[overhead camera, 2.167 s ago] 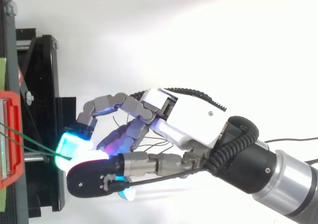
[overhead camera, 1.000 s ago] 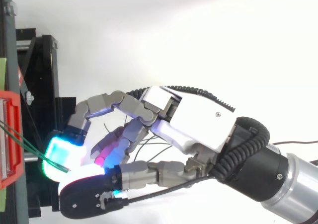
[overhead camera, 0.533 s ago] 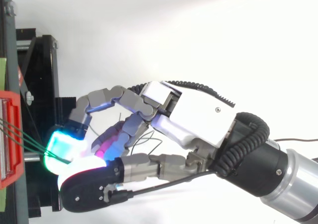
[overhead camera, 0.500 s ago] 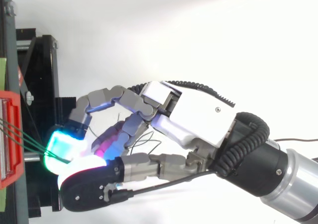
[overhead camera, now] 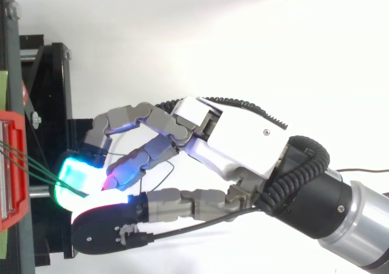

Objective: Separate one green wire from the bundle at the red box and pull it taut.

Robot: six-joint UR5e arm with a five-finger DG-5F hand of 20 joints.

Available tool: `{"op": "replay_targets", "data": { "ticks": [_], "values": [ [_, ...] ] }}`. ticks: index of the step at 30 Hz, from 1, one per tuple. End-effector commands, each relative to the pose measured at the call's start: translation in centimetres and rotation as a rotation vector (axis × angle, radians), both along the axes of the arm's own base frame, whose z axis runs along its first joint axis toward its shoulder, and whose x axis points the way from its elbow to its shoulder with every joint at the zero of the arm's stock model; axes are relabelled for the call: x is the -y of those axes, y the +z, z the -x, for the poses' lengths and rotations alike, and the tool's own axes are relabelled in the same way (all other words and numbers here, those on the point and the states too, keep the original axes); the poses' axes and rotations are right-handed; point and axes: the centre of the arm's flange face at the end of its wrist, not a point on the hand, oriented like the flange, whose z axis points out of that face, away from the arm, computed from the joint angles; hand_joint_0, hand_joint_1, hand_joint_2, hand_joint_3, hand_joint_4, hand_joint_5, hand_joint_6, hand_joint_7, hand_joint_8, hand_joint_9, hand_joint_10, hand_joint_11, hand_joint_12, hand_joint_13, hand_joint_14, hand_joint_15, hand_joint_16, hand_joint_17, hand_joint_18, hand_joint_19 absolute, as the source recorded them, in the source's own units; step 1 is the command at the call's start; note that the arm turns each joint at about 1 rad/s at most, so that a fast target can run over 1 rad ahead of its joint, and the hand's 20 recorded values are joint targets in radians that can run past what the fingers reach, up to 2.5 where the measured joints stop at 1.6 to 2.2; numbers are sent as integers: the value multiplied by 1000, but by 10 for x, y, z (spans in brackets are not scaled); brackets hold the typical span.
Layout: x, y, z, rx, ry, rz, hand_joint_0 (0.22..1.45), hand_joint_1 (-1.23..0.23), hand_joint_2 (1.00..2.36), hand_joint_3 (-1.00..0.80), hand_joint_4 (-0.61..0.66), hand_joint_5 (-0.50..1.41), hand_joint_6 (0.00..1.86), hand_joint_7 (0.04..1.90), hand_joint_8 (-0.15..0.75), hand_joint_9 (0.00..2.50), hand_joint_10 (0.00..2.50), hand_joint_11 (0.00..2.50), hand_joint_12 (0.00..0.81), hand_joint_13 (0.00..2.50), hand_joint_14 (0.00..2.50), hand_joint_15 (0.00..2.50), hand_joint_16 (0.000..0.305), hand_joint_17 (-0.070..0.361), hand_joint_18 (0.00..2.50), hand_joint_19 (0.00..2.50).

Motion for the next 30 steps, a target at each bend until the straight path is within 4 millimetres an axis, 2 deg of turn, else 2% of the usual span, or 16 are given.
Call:
{"op": "replay_targets", "data": {
  "ticks": [1,6,8,11,13,14,23,27,30],
  "values": [
    [1,0,0,-1,-3,-1,651,-821,1014,-300,31,-205,863,919,260,1104,19,873,364,828,14,396,47,105,767,342],
    [0,-1,0,-1,-1,-1,671,-831,1016,-258,-57,-203,864,958,261,1105,21,870,365,819,14,388,47,105,766,329],
    [0,-1,1,-2,-1,0,697,-855,1016,-278,-47,-205,866,943,259,1096,22,867,364,808,13,373,46,104,765,318],
    [1,-6,3,-12,-1,4,734,-881,1009,-388,-9,-206,864,892,245,1066,22,857,359,783,16,367,46,104,755,305],
    [1,-7,3,-14,0,2,744,-898,1000,-500,24,-205,862,903,246,1052,22,852,358,782,15,361,46,104,751,297],
    [1,-7,3,-14,0,2,739,-897,1000,-500,31,-205,866,924,244,1051,19,857,358,783,15,354,46,103,752,298],
    [6,-9,5,-28,-5,-2,518,-759,1000,-500,97,-199,852,884,265,1076,19,836,379,792,12,354,49,110,769,296],
    [7,-8,6,-33,-6,-5,563,-666,1000,-500,77,-195,836,911,261,1090,21,831,373,792,13,354,47,106,751,326],
    [9,-6,8,-42,-5,-3,620,-670,1002,-479,46,-195,844,955,262,1102,22,837,368,798,13,359,46,103,747,341]
  ]
}}
